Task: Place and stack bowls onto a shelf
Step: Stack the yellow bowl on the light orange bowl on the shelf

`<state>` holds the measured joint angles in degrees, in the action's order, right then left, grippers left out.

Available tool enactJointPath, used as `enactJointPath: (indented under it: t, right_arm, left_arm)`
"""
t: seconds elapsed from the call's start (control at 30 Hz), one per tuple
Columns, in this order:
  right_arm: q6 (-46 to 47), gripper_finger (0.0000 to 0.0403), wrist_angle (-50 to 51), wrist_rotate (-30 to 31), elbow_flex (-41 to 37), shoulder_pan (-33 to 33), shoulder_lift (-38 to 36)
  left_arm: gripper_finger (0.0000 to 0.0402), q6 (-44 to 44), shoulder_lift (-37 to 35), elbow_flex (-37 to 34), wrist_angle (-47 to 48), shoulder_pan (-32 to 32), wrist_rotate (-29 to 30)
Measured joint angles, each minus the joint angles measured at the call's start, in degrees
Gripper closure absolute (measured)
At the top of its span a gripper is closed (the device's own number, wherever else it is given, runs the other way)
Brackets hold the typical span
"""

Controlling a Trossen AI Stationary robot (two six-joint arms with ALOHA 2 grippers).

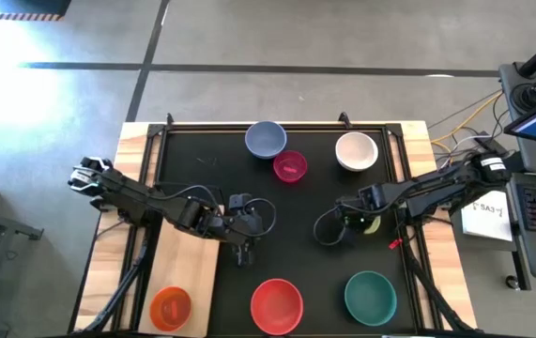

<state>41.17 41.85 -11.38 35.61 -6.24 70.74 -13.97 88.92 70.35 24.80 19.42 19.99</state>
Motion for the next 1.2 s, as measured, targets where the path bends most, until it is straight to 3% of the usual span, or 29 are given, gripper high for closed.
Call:
enactJointPath:
  t: [0.27, 0.6, 0.83, 1.07, 1.2]
  right_arm:
    - [-14.45, 0.0396, 1.66, -17.24, 6.87, -0.07, -5.72]
    - [-32.51, 0.0395, -5.03, -34.25, 21.01, -0.26, -5.81]
    - [-48.95, 0.0395, -4.87, -45.25, 27.10, -0.68, 0.42]
    - [-60.29, 0.0395, 3.93, -47.57, 32.84, -0.90, 7.25]
    - [-64.62, 0.0394, 6.46, -47.56, 35.30, -0.89, 9.27]
  left_arm:
    - [0.0329, 4.43, -0.02, 1.20, -1.54, -0.02, 0.00]
    - [0.0329, 20.75, 0.28, 1.14, -9.88, -0.02, -0.22]
    - [0.0329, 27.98, 0.91, 1.01, -16.80, 0.04, -9.02]
    - [0.0326, 25.87, 2.45, 0.61, -18.89, -0.04, -11.12]
    - [0.0304, 26.13, 3.46, 0.61, -20.04, -0.48, -14.65]
